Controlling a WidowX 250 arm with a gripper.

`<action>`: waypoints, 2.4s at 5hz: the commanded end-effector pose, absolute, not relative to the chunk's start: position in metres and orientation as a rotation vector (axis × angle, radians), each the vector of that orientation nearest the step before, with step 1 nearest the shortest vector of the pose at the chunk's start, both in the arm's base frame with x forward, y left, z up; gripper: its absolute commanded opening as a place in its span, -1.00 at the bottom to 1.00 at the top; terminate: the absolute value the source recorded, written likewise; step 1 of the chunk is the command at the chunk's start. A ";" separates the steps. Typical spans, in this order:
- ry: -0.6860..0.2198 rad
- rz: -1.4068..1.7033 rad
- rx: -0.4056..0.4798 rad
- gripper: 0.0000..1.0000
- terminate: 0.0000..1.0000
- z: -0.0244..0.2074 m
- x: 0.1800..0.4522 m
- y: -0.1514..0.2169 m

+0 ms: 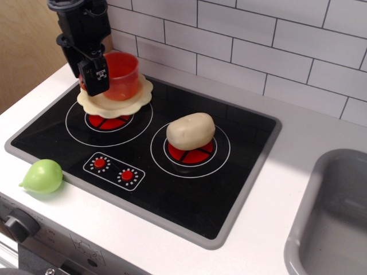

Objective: Take cup off plate

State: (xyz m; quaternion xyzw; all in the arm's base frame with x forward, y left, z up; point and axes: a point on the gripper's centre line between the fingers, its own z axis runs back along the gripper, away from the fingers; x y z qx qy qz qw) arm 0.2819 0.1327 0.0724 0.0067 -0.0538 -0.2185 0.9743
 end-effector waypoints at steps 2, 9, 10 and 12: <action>-0.223 -0.404 0.095 -1.00 -1.00 0.084 0.287 0.131; -0.085 -0.709 -0.046 -1.00 -1.00 0.081 0.195 0.059; -0.085 -0.738 -0.051 -1.00 -1.00 0.071 0.193 0.039; -0.095 -0.746 -0.068 -1.00 -1.00 0.062 0.192 0.019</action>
